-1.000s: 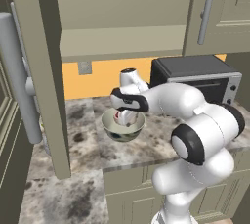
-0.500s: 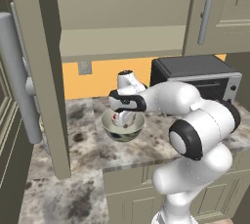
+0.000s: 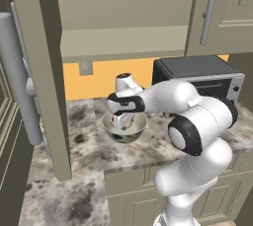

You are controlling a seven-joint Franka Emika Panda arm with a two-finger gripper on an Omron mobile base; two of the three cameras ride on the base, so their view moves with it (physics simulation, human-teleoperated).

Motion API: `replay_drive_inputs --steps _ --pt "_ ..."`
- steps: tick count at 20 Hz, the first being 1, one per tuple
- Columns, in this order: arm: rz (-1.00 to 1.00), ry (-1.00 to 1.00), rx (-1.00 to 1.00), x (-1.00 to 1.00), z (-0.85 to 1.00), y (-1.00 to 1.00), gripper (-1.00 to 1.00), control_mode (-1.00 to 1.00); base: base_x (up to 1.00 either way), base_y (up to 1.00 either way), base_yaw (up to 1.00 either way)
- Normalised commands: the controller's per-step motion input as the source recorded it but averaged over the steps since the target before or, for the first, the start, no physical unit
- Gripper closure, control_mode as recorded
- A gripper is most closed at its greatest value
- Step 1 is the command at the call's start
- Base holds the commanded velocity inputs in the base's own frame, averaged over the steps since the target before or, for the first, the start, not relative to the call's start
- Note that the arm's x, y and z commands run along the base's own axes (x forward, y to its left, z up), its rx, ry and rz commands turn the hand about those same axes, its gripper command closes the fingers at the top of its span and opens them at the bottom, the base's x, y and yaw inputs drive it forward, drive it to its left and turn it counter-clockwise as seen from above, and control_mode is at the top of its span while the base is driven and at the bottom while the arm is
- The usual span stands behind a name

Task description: Retrieve the bowl from the cabinet, then place the raw meat into the bowl to avoid contamination.

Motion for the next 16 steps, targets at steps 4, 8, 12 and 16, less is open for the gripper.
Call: replay_drive_inputs --steps 4,8,12,16 --pt "0.00 0.00 0.00 0.21 -0.13 0.02 1.00 -1.00 0.00 0.00 0.00" --pt "0.00 0.00 0.00 0.18 -0.14 0.00 1.00 -1.00 0.00 0.00 0.00" --pt "0.00 0.00 0.00 0.17 -0.14 0.00 1.00 -1.00 0.00 0.00 0.00" --pt "0.00 0.00 0.00 0.13 -0.11 0.00 1.00 -1.00 0.00 0.00 0.00"
